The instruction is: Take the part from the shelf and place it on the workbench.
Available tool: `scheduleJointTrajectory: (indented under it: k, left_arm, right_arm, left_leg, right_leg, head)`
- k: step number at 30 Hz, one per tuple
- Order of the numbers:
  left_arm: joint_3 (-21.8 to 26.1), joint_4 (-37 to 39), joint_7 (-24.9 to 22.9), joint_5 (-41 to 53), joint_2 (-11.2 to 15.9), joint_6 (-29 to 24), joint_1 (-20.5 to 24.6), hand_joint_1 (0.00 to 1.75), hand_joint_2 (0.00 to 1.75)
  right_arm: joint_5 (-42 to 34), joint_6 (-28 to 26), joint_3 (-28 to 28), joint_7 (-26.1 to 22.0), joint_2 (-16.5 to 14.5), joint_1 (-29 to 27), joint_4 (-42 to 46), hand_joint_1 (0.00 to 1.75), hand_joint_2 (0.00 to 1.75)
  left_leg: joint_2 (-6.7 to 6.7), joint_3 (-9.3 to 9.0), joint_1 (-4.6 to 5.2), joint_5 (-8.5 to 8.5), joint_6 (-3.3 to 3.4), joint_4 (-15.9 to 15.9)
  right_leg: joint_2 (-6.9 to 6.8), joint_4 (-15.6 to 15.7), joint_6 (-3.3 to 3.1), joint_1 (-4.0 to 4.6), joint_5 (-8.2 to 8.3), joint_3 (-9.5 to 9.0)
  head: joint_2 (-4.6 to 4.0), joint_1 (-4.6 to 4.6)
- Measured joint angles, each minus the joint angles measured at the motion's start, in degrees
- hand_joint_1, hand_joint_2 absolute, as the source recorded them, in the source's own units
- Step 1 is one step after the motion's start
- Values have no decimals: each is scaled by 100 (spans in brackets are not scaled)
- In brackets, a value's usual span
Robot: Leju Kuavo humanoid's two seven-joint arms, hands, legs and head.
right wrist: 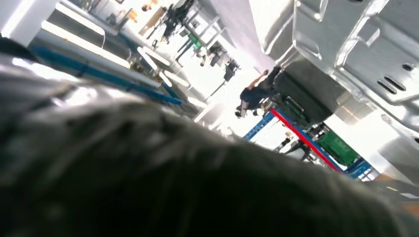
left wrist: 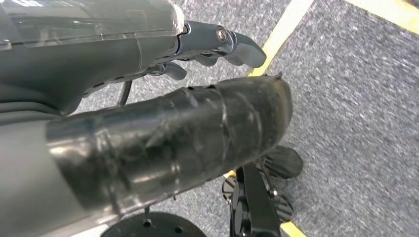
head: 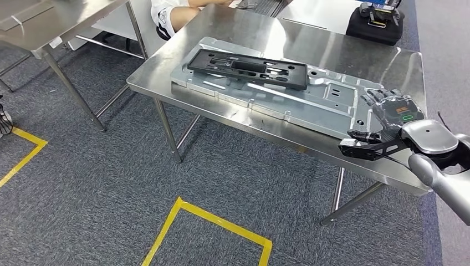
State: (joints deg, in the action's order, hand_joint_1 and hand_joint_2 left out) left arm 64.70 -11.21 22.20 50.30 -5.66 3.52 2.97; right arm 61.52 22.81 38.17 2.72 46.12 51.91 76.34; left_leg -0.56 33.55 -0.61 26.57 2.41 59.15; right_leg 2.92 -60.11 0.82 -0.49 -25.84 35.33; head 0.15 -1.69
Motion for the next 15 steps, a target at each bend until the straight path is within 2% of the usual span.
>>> scheduleJointTrajectory:
  k: [2,4,5,6,7,8,10,11,12,14,15]
  left_arm:
    - [3,0,0,4,-1,0,-8,0,0]
    - [8,0,0,13,0,0,-25,0,0]
    - [14,0,1,17,0,-1,-31,0,0]
    - [23,0,0,20,0,-1,-35,0,0]
    - [32,0,1,24,0,-2,-35,0,0]
    - [41,0,1,30,0,-2,-34,0,0]
    - [48,0,1,45,-4,-1,-25,0,0]
    - [50,0,1,53,-7,0,-18,0,0]
    - [52,0,1,57,-9,1,-15,0,0]
    - [58,0,1,61,-8,1,-13,0,0]
    - [65,0,1,62,-8,1,-14,0,0]
  right_arm:
    - [46,18,11,-28,29,44,5,0,0]
    - [64,39,41,-46,33,65,5,0,0]
    - [64,50,62,-52,33,58,5,0,0]
    - [64,57,82,-57,34,53,5,0,0]
    - [64,62,96,-57,38,53,6,0,0]
    - [64,66,105,-57,46,58,7,0,0]
    - [64,67,110,-56,77,72,7,0,0]
    - [64,68,114,-54,96,81,8,0,0]
    - [64,70,119,-52,111,89,11,0,0]
    - [63,73,126,-50,128,102,31,0,0]
    - [62,74,128,-50,130,107,46,0,0]
  left_leg:
    - [-7,3,-18,-41,55,-38]
    - [-32,22,-15,-49,68,-41]
    - [-52,27,-14,-50,67,-39]
    - [-80,27,-14,-50,66,-37]
    - [-112,22,-14,-51,64,-36]
    - [-149,11,-14,-50,59,-35]
    - [-222,18,-14,-58,27,-31]
    - [-260,40,-20,-71,-4,-29]
    - [-303,67,-30,-86,-42,-33]
    - [-364,103,-47,-98,-120,-35]
    - [-328,130,-39,-60,-149,17]
  right_leg:
    - [-146,-449,50,-16,-301,190]
    - [-234,-1173,97,-36,-654,509]
    - [-247,-1397,110,-48,-709,607]
    - [-253,-1428,115,-57,-657,612]
    - [-247,-1232,111,-65,-501,507]
    - [-214,-869,99,-71,-288,320]
    - [-50,-160,57,-69,-27,-39]
    - [3,35,40,-57,8,-126]
    - [23,103,23,-41,-16,-149]
    - [-76,163,-23,-35,-3,-161]
    - [-130,205,-60,-46,9,-188]
  head:
    - [-1,2]
    - [-1,3]
    - [0,3]
    - [0,3]
    - [0,3]
    - [-1,3]
    - [-1,3]
    - [-1,2]
    - [-1,2]
    - [0,-1]
    - [0,-4]
